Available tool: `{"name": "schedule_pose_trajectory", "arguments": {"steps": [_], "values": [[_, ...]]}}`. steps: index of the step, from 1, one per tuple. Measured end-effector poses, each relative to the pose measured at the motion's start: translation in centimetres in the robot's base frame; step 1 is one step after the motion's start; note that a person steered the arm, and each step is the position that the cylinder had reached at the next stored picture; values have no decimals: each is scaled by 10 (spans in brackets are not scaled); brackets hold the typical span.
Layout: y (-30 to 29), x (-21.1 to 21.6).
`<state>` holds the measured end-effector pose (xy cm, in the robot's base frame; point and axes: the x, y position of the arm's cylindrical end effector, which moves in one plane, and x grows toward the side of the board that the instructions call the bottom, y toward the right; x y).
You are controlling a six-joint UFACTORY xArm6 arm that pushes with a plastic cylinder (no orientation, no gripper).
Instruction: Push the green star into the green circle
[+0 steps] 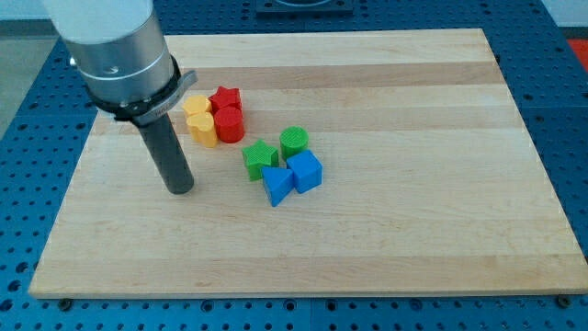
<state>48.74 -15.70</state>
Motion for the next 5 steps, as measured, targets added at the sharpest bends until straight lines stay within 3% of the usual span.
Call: {"name": "schedule_pose_trajectory", "arguments": {"steps": [2,5], "values": [[44,-24],[95,-22]]}}
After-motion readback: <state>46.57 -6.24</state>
